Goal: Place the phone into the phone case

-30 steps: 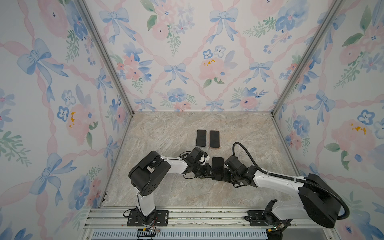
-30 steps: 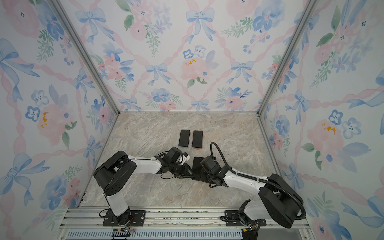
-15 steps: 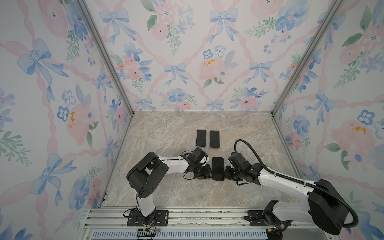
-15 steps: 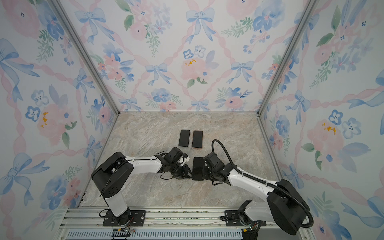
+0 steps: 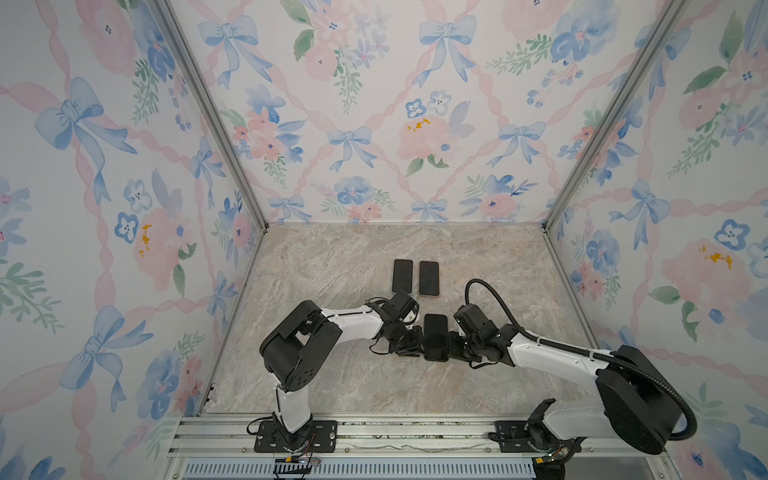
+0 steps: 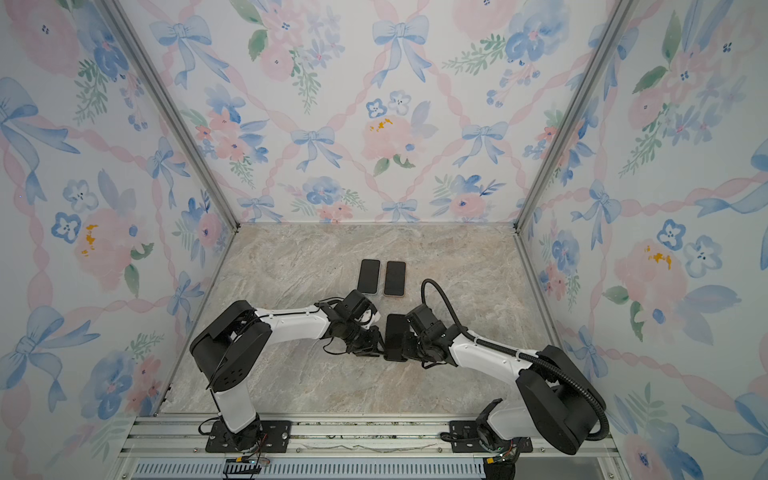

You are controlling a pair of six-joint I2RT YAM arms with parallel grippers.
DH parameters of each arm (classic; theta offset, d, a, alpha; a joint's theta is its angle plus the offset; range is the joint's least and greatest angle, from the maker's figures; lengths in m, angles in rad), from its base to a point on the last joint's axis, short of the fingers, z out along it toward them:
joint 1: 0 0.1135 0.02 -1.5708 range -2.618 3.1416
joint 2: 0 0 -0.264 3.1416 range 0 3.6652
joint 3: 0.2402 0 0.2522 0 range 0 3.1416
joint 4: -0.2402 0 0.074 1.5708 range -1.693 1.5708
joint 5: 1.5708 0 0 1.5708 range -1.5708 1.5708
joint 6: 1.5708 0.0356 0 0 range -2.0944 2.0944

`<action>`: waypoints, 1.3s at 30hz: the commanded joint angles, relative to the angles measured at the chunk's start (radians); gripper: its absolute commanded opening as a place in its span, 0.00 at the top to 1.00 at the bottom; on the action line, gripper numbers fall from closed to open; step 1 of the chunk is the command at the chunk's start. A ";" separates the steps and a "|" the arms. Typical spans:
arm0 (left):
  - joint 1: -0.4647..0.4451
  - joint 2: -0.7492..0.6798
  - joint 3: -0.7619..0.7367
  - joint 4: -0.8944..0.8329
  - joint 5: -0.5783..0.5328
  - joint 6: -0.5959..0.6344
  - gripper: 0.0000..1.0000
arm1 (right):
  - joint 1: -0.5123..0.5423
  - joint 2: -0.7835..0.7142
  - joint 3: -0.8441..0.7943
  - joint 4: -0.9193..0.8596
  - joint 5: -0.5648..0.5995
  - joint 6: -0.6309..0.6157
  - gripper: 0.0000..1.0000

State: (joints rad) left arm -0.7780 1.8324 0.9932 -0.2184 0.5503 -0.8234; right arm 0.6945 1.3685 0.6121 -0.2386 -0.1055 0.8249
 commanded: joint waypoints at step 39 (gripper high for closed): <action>-0.028 0.009 0.025 -0.042 -0.048 -0.006 0.84 | 0.038 -0.036 0.007 -0.039 0.040 0.013 0.72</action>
State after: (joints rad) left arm -0.7982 1.8599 1.0378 -0.2832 0.5312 -0.8291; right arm 0.7296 1.3716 0.5842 -0.2008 -0.0525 0.8814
